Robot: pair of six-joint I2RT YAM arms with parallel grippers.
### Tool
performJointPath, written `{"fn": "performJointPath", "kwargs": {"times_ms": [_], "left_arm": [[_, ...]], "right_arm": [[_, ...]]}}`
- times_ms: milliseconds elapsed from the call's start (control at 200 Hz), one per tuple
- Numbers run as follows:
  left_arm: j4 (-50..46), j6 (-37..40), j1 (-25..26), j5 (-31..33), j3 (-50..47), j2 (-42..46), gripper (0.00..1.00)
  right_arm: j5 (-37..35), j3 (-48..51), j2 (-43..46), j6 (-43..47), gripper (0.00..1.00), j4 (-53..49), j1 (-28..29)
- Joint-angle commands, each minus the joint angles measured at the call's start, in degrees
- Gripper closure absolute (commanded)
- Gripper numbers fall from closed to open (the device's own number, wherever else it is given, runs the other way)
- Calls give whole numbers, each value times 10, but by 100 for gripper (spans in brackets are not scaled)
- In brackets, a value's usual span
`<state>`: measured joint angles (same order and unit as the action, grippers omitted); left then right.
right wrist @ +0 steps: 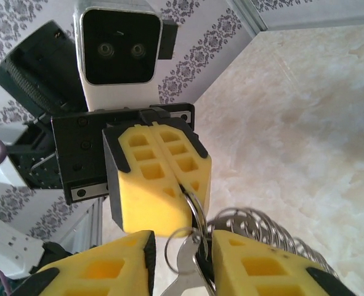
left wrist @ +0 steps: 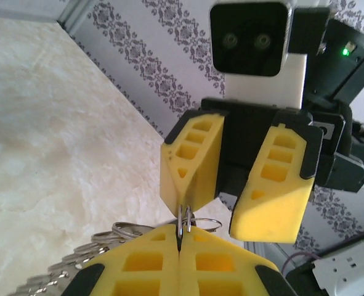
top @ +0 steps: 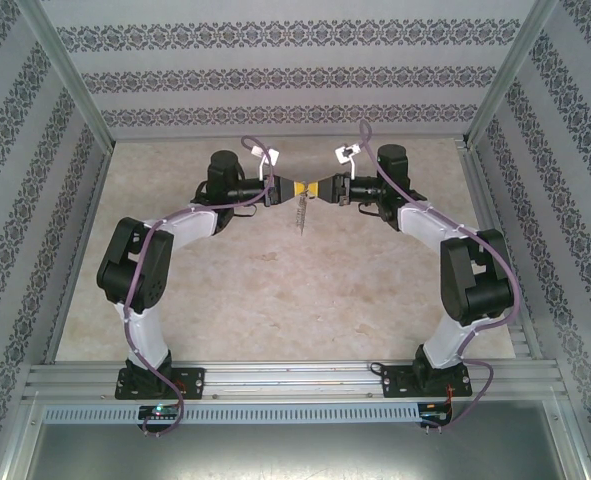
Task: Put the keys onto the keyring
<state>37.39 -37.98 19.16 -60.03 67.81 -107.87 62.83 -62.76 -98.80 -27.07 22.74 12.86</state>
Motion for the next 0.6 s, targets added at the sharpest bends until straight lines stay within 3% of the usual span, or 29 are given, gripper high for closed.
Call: {"fn": "performJointPath", "kwargs": {"times_ms": [0,425,595], "left_arm": [[95,-42,1,25,-6,33,100],[141,-82,1,8,-9,33,100],[145,-85,1,8,-9,34,100]], "right_arm": [[2,27,28,-47,63,85,-5],[1,54,6,-132,68,221,-6],[7,52,-15,-171,94,273,-6]]}}
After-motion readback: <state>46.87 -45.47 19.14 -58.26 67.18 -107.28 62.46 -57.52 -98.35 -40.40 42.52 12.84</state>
